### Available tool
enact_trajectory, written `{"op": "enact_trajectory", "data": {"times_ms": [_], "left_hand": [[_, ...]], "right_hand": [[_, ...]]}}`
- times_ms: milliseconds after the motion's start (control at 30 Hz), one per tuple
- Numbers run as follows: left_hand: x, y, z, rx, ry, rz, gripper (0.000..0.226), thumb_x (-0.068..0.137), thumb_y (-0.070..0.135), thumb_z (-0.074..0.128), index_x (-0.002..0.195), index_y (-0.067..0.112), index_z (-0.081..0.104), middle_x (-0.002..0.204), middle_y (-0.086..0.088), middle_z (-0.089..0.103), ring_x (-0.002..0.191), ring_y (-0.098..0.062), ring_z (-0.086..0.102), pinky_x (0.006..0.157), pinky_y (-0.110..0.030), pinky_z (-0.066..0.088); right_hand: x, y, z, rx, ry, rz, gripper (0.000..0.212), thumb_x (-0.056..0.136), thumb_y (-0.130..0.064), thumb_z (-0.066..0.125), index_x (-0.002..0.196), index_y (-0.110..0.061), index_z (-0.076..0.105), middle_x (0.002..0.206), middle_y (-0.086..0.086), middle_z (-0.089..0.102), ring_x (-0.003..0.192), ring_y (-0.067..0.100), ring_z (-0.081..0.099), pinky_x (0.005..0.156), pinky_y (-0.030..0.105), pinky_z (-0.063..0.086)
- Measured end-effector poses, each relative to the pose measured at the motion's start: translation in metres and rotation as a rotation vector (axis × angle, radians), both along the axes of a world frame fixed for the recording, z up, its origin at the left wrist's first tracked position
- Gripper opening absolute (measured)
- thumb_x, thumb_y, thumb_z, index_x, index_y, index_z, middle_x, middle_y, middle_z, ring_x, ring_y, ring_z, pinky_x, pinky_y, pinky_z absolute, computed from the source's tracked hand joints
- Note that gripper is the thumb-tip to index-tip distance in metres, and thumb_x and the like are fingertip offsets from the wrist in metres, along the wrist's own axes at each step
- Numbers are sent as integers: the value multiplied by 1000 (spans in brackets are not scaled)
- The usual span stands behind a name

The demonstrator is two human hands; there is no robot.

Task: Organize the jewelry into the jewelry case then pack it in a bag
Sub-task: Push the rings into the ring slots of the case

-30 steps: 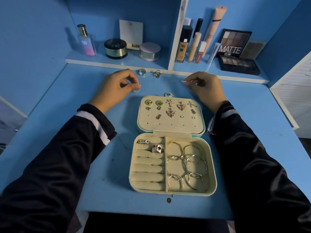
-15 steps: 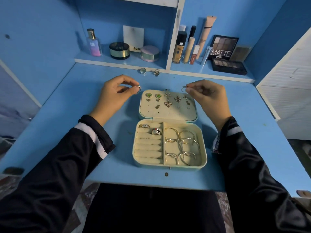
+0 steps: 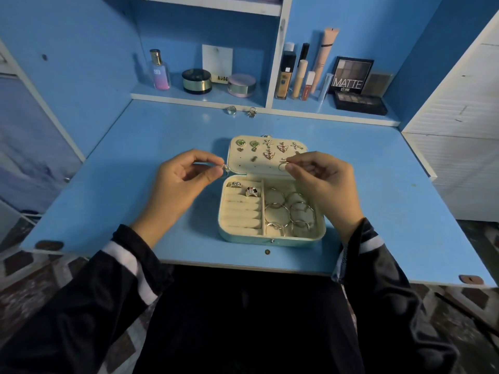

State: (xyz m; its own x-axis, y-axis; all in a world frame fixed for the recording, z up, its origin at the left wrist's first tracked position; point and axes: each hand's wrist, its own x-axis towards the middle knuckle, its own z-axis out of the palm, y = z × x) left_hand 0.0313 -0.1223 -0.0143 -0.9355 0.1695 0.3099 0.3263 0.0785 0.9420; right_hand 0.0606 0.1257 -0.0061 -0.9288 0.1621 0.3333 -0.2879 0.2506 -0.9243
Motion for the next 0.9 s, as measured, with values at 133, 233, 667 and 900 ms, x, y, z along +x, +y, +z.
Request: {"op": "enact_trajectory", "data": {"times_ms": [133, 233, 667, 900], "left_hand": [[13, 2, -4, -21, 6, -75, 14, 78, 19, 71, 92, 19, 70, 94, 8, 75, 86, -8, 69, 86, -20, 54], [18, 5, -7, -35, 2, -107, 15, 78, 19, 71, 93, 19, 71, 95, 5, 75, 88, -10, 68, 87, -22, 54], [17, 3, -11, -244, 162, -132, 15, 81, 21, 75, 95, 22, 73, 101, 8, 74, 96, -15, 69, 91, -35, 54], [14, -9, -7, -395, 247, -114, 14, 84, 24, 76, 98, 23, 74, 103, 12, 73, 102, -12, 68, 94, -41, 52]], "right_hand": [[7, -5, -4, 10, 0, -5, 9, 81, -10, 77, 87, -16, 74, 80, -1, 73, 75, 14, 65, 75, 29, 57], [7, -6, -4, 9, -5, -8, 9, 81, -10, 77, 88, -14, 74, 78, -5, 73, 72, 8, 64, 72, 23, 55], [7, -4, -6, 13, -9, 3, 9, 82, -10, 76, 90, -12, 73, 77, -11, 72, 74, 4, 66, 71, 19, 54], [6, -4, -6, 38, -3, -1, 10, 82, -10, 76, 92, -9, 73, 80, -2, 71, 74, 7, 64, 74, 24, 55]]}}
